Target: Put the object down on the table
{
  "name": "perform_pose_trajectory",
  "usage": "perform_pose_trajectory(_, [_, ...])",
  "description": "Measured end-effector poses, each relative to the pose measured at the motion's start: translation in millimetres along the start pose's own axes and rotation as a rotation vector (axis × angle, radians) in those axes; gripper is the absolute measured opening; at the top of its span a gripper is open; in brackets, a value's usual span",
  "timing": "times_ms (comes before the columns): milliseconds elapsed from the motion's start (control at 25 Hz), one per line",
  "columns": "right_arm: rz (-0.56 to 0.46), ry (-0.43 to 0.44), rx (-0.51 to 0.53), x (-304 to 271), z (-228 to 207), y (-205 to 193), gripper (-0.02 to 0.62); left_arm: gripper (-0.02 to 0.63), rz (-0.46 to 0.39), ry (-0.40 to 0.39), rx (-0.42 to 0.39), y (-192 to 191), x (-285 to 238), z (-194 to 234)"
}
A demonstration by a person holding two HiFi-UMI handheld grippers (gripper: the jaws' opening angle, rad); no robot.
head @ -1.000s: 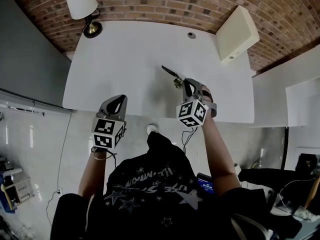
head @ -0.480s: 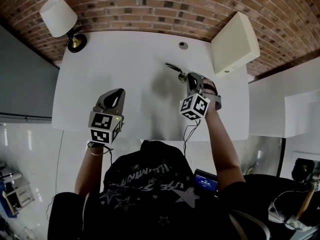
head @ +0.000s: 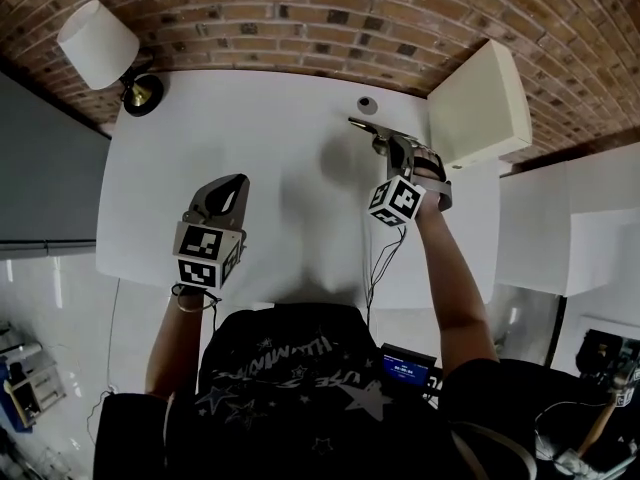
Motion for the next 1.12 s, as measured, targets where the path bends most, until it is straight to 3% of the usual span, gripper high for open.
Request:
perform_pose_trajectory(360, [0.039, -0.032, 0.035, -64.0, -16.2, -16.2, 0.011, 0.021, 0.026, 0.004, 0.024, 7.2, -41.2, 17.1])
perform_pose_trajectory(1120, [0.056, 0.019, 0.118, -127.8, 0.1, -33.1, 0.012, 0.021, 0.090, -0.010, 0.075, -15.7, -73.1, 22.4])
Point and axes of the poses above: the fingertips, and each gripper's own axes: x backward along the fingers, z to its left, y out of its top, the point moved 3 cm from there along x, backward along the fingers
